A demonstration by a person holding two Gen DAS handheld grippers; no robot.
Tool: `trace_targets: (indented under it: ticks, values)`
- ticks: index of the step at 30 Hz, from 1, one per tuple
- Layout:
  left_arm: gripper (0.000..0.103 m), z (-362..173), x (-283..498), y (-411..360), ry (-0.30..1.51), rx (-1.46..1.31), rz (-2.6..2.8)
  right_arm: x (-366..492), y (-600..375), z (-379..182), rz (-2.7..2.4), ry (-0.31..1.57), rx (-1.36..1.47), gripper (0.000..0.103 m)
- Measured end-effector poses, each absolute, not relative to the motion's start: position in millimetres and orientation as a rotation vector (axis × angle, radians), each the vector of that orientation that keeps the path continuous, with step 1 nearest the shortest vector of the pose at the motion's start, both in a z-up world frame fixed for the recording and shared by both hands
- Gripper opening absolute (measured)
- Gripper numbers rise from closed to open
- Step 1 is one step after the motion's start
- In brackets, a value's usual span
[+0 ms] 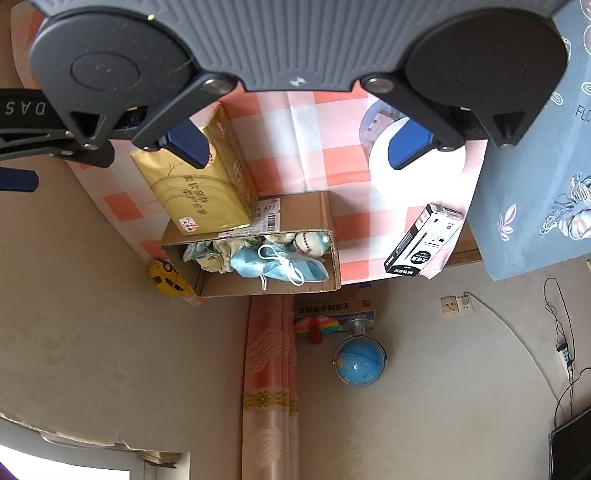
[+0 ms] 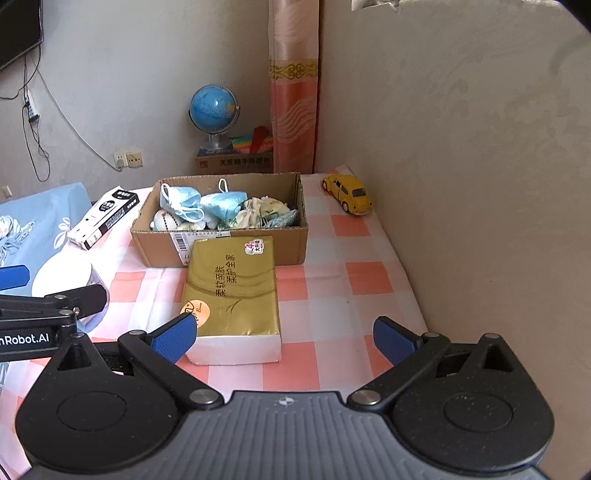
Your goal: Organize soft objects
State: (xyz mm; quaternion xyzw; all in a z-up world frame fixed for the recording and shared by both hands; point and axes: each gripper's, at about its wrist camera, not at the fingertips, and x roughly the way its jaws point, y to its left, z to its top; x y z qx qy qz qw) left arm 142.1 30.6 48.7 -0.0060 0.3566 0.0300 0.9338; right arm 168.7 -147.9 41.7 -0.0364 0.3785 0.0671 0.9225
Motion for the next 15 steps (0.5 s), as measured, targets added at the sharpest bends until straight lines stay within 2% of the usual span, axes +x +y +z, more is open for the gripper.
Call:
trace_targets:
  ticks: [15]
  values:
    - [0.102, 55.3, 138.6, 20.4, 0.721, 0.007, 0.063, 159.7, -157.4, 49.5, 0.134, 0.746, -0.049, 0.103]
